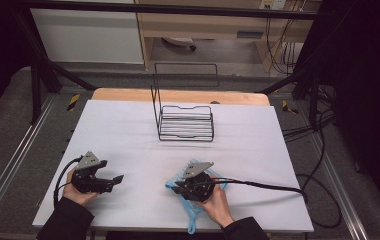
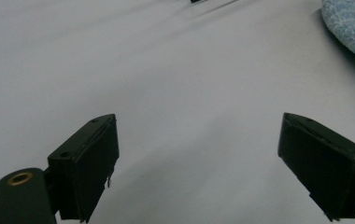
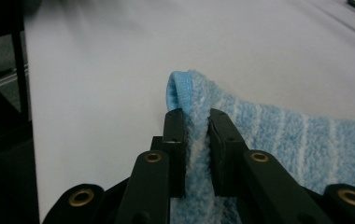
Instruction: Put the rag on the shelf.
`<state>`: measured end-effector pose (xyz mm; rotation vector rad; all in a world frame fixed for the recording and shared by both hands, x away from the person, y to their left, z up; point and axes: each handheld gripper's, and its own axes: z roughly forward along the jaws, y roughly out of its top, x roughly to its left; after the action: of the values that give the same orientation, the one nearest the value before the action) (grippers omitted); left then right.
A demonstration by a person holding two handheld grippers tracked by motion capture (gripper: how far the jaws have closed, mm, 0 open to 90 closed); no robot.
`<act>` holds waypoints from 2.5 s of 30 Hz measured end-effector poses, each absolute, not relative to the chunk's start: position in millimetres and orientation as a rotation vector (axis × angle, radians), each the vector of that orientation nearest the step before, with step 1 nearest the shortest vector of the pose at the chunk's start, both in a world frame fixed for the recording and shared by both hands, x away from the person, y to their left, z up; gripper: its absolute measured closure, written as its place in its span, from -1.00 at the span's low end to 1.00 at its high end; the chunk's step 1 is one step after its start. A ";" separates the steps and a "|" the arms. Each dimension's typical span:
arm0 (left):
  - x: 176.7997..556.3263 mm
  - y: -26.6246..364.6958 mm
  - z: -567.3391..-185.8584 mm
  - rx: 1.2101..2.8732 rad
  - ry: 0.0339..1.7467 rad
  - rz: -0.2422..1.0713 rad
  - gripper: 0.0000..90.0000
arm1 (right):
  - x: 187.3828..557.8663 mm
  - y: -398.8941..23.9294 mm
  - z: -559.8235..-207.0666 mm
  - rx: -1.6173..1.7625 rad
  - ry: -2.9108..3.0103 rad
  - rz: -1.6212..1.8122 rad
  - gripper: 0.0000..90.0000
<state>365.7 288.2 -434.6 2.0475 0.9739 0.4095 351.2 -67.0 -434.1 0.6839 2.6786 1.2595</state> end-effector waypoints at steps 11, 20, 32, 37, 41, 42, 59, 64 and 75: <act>365.3 288.5 -434.5 2.046 0.975 0.411 -0.72 | 345.7 -57.5 -441.7 0.670 2.786 1.273 0.42; 364.8 289.2 -434.0 2.047 0.977 0.413 -0.73 | 351.8 -98.1 -409.5 0.798 2.546 1.293 -0.08; 364.6 288.6 -434.2 2.047 0.979 0.410 -0.73 | 359.3 -182.7 -436.6 1.201 2.400 1.137 0.04; 364.2 288.3 -433.9 2.048 0.973 0.411 -0.73 | 362.7 -180.1 -447.8 1.255 2.452 1.135 0.21; 364.0 288.0 -434.0 2.049 0.971 0.411 -0.73 | 362.3 -177.0 -450.3 1.320 2.441 1.138 0.26; 364.0 287.9 -433.9 2.049 0.972 0.412 -0.73 | 362.2 -176.9 -450.3 1.325 2.441 1.140 0.29; 364.4 287.1 -434.4 2.049 0.972 0.412 -0.73 | 371.6 -166.7 -434.9 1.261 2.475 1.175 0.81; 364.7 286.9 -434.4 2.051 0.972 0.412 -0.73 | 387.5 -153.8 -429.8 1.182 2.481 1.121 0.80; 364.4 286.6 -434.4 2.049 0.972 0.413 -0.73 | 420.2 -131.8 -437.4 1.105 2.497 1.141 0.79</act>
<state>364.4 286.6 -434.4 2.0493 0.9717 0.4129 420.2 -131.8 -437.4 1.1053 2.4975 1.1408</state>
